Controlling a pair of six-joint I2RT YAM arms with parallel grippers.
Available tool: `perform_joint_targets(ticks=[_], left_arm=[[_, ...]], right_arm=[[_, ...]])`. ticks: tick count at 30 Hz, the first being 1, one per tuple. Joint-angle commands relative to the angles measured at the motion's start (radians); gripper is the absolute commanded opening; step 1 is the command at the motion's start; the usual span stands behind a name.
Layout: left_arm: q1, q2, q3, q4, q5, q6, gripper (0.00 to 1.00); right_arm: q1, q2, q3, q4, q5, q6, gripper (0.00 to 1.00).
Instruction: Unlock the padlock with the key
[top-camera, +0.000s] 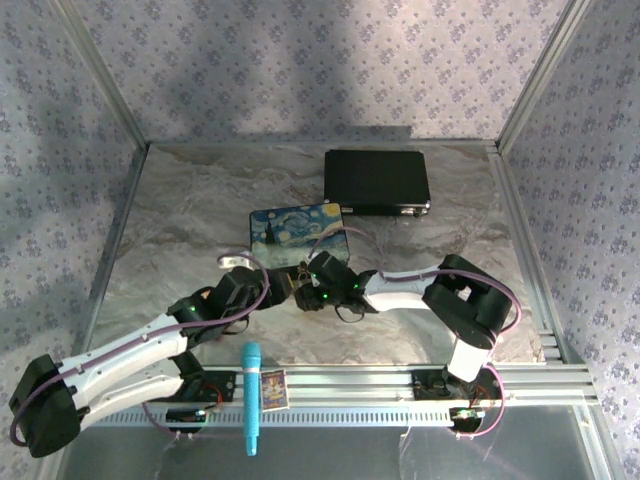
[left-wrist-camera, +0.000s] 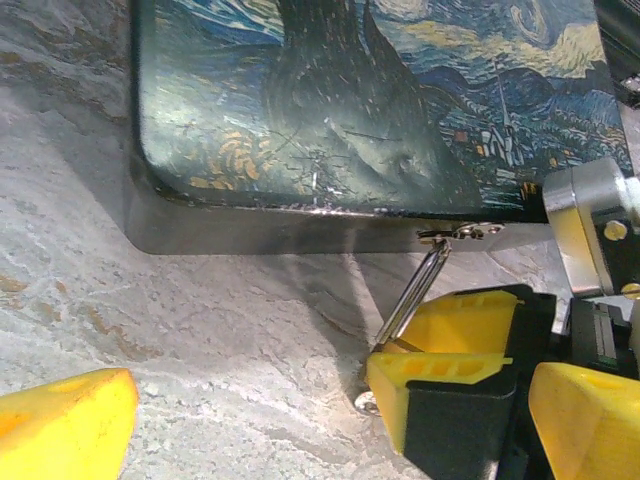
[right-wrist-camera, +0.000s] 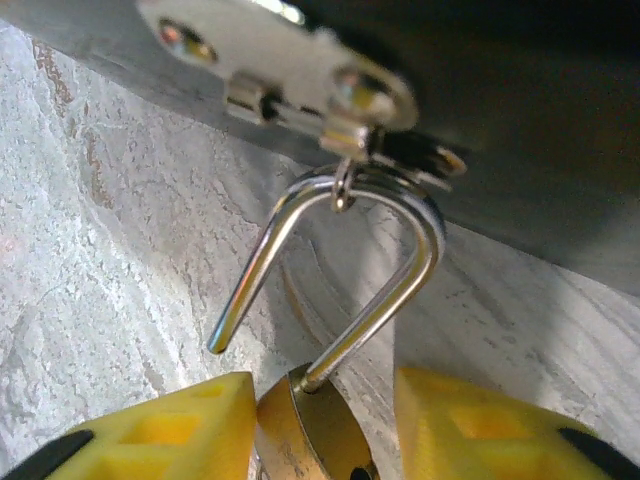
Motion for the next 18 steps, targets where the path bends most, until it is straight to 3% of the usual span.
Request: perform_joint_targets(ticks=[1, 5, 8, 10, 18], left_arm=[[0.014, -0.015, 0.029, -0.038, -0.033, 0.032, 1.0], [0.018, -0.008, 0.056, -0.068, -0.047, 0.074, 1.0], [0.017, 0.008, 0.115, -0.129, -0.085, 0.193, 1.0], [0.015, 0.037, 0.17, -0.17, -0.102, 0.341, 1.0], [-0.07, 0.316, 0.454, -0.384, -0.266, 0.849, 0.94]], right_arm=[[0.0, 0.03, -0.027, 0.012, 0.001, 0.015, 0.36], [-0.01, 0.023, -0.051, 0.059, -0.04, 0.046, 0.31], [-0.026, 0.0, -0.106, 0.133, -0.083, 0.086, 0.25], [-0.041, -0.013, -0.143, 0.188, -0.11, 0.096, 0.19], [-0.108, 0.005, -0.246, 0.422, -0.206, 0.227, 0.14]])
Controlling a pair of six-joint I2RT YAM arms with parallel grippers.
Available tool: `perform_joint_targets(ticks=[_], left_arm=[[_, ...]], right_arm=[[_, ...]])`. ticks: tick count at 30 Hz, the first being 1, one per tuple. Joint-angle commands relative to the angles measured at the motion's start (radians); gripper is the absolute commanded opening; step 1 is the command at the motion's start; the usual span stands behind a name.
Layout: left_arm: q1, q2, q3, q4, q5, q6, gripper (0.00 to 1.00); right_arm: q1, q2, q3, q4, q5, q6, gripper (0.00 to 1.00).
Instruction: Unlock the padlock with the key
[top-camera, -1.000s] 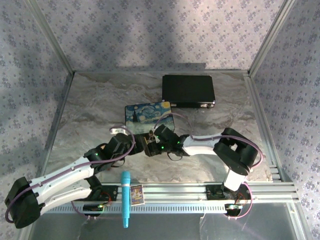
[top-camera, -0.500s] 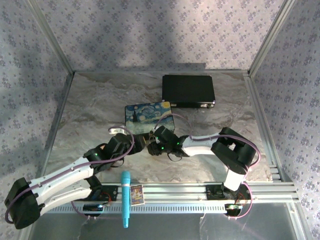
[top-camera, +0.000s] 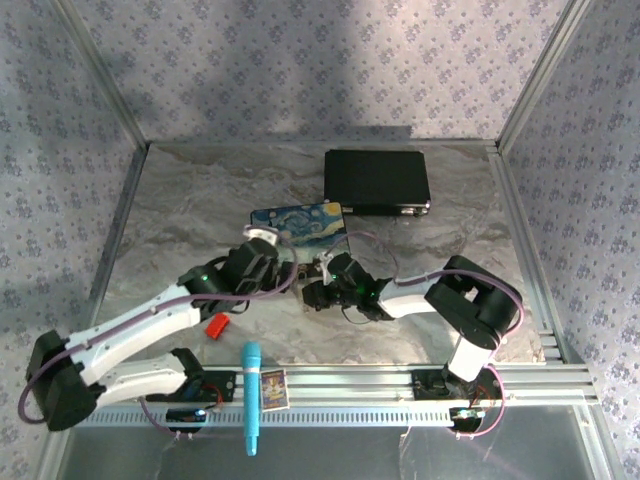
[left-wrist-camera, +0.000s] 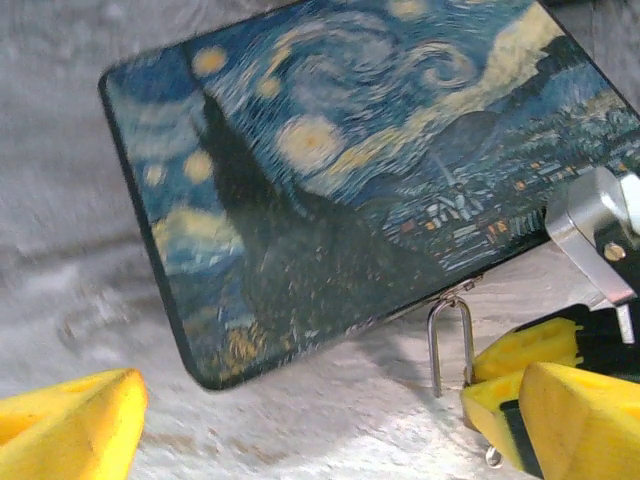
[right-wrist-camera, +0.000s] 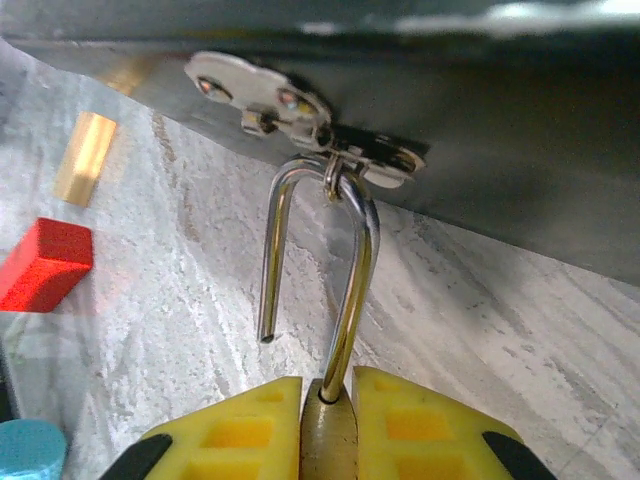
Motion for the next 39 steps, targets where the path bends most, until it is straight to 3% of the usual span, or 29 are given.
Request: perform_joint_targets(ticks=[1, 4, 7, 12, 18, 25, 32, 39], left_arm=[[-0.026, 0.098, 0.078, -0.127, -0.084, 0.309, 0.94], [-0.014, 0.172, 0.123, -0.142, -0.038, 0.418, 0.92], [-0.014, 0.251, 0.152, -0.133, -0.065, 0.498, 0.89], [-0.009, 0.387, 0.191, -0.12, -0.11, 0.585, 0.8], [0.038, 0.485, 0.203, -0.067, -0.061, 0.66, 0.66], [0.044, 0.546, 0.211, -0.107, -0.004, 0.618, 0.52], [-0.001, 0.616, 0.234, -0.199, 0.015, 0.543, 0.37], [-0.017, 0.633, 0.255, -0.276, 0.095, 0.5, 0.28]], right_arm=[[-0.031, 0.041, -0.049, 0.045, -0.038, 0.123, 0.12], [-0.029, 0.055, -0.057, 0.083, -0.045, 0.141, 0.1], [-0.031, 0.062, -0.084, 0.136, -0.036, 0.182, 0.1], [-0.046, 0.09, -0.13, 0.211, -0.031, 0.234, 0.08], [-0.052, 0.077, -0.174, 0.244, -0.007, 0.258, 0.06], [-0.013, 0.077, -0.208, 0.282, 0.097, 0.319, 0.01], [0.013, 0.258, -0.252, 0.659, 0.19, 0.529, 0.0], [0.031, 0.312, -0.274, 0.765, 0.298, 0.58, 0.0]])
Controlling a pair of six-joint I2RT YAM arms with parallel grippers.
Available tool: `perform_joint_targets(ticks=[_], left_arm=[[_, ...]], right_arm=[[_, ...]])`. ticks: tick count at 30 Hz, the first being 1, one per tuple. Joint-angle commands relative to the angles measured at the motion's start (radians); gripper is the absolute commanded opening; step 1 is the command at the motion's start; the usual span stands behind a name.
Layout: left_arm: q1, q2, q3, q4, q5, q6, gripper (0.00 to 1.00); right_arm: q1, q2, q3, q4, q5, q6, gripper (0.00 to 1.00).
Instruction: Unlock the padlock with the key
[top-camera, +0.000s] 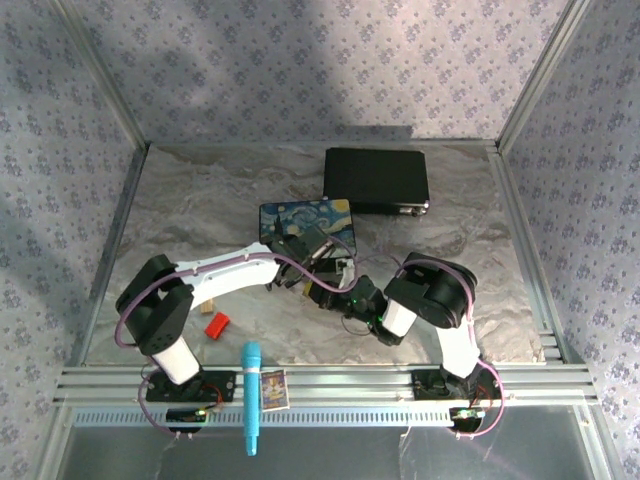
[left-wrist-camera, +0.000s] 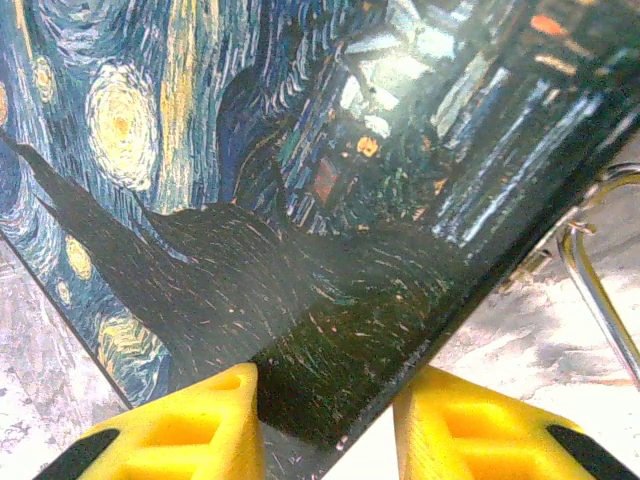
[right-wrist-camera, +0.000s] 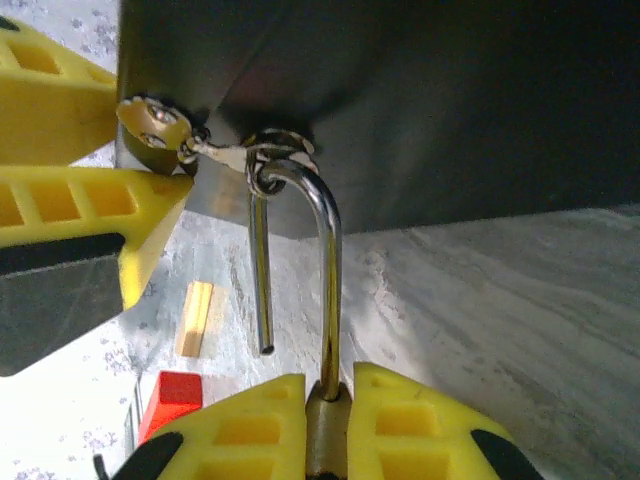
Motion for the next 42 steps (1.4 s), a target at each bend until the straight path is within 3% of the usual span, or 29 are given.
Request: perform_joint_targets(ticks=[1, 7, 24, 42], left_arm=[[-0.011, 0.064, -0.027, -0.138, 0.23, -0.062, 0.28], [-0.019, 0.06, -0.038, -0.128, 0.229, -0.058, 0.29], [-0.071, 0.061, -0.057, -0.157, 0.231, -0.091, 0.29], [-0.091, 0.078, -0.09, -0.147, 0.222, -0.102, 0.29]], right_arm=[[-0.004, 0.043, -0.056, -0.069, 0.116, 0.114, 0.0], [-0.011, 0.033, -0.03, -0.061, 0.095, 0.081, 0.0], [-0.056, -0.055, -0.004, -0.039, 0.213, 0.126, 0.0], [-0.148, -0.11, 0.008, -0.049, 0.154, 0.175, 0.0]])
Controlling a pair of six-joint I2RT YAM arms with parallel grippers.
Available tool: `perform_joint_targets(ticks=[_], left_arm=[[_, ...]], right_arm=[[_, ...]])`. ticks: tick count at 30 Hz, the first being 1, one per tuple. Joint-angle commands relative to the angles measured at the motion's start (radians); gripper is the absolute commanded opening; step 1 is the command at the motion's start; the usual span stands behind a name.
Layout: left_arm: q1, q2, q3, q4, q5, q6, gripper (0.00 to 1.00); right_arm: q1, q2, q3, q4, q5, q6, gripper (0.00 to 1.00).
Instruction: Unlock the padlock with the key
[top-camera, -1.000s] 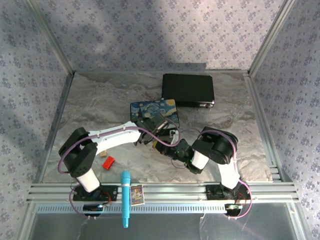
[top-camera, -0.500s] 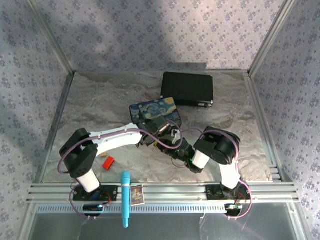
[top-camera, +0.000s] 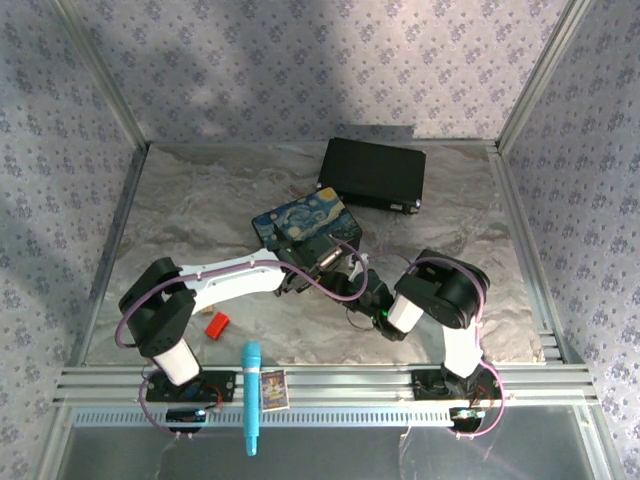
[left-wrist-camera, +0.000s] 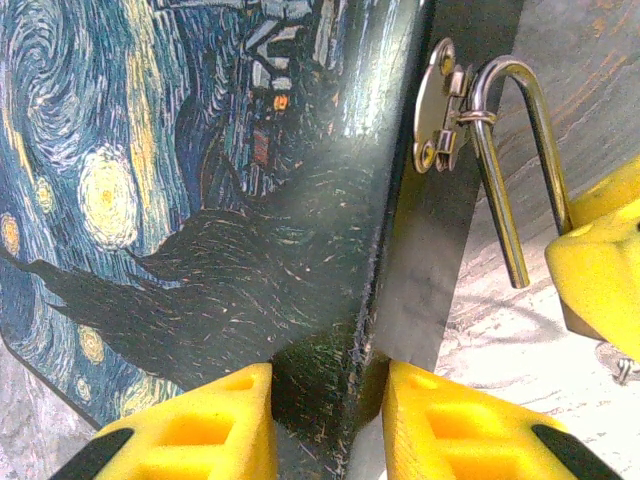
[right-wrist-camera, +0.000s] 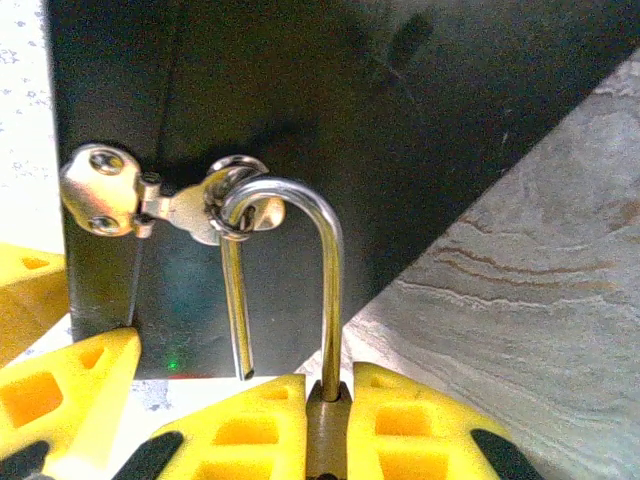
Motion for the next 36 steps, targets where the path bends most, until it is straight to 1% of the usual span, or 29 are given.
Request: perform_joint_targets(ticks=[1, 5, 9, 12, 16, 20, 23, 26, 28, 29, 30, 31, 33, 35, 36], left_arm=[[-0.021, 0.077, -0.086, -0.196, 0.212, -0.033, 0.29], [-0.027, 0.08, -0.087, -0.194, 0.21, -0.04, 0.29], [-0.027, 0.09, -0.103, -0.17, 0.206, -0.037, 0.29], [-0.027, 0.11, -0.109, -0.157, 0.207, -0.042, 0.28], [-0.027, 0.113, -0.114, -0.156, 0.198, -0.055, 0.29], [-0.017, 0.098, -0.116, -0.146, 0.16, -0.075, 0.29], [-0.012, 0.087, -0.117, -0.141, 0.126, -0.092, 0.3], [-0.012, 0.081, -0.114, -0.139, 0.097, -0.104, 0.31], [-0.014, 0.074, -0.114, -0.14, 0.072, -0.114, 0.34], [-0.012, 0.069, -0.112, -0.142, 0.064, -0.119, 0.37], [-0.012, 0.062, -0.109, -0.144, 0.055, -0.128, 0.44], [-0.012, 0.056, -0.106, -0.144, 0.041, -0.142, 0.52], [-0.012, 0.039, -0.1, -0.147, 0.027, -0.172, 0.74], [-0.012, 0.023, -0.098, -0.138, 0.018, -0.203, 0.85], [-0.01, 0.016, -0.097, -0.132, 0.019, -0.218, 0.88]], right_arm=[[-0.08, -0.035, 0.013, 0.048, 0.106, 0.055, 0.0], [-0.111, -0.021, 0.013, 0.073, 0.083, 0.07, 0.0], [-0.112, -0.047, 0.011, 0.063, 0.08, 0.072, 0.0], [-0.12, -0.065, 0.016, 0.032, 0.061, 0.055, 0.0], [-0.141, -0.068, 0.025, -0.026, 0.005, 0.048, 0.0], [-0.143, -0.04, 0.018, -0.075, -0.068, 0.056, 0.0], [-0.147, -0.027, -0.018, -0.105, -0.105, 0.06, 0.0], [-0.16, -0.04, -0.061, -0.14, -0.128, 0.049, 0.0], [-0.172, -0.077, -0.085, -0.197, -0.138, 0.039, 0.0], [-0.175, -0.107, -0.087, -0.263, -0.143, 0.032, 0.0], [-0.179, -0.139, -0.082, -0.352, -0.15, 0.026, 0.0], [-0.181, -0.167, -0.08, -0.414, -0.154, 0.011, 0.0], [-0.189, -0.234, -0.069, -0.564, -0.172, -0.036, 0.0], [-0.204, -0.292, -0.048, -0.73, -0.194, -0.095, 0.0], [-0.216, -0.318, -0.031, -0.813, -0.212, -0.14, 0.0]])
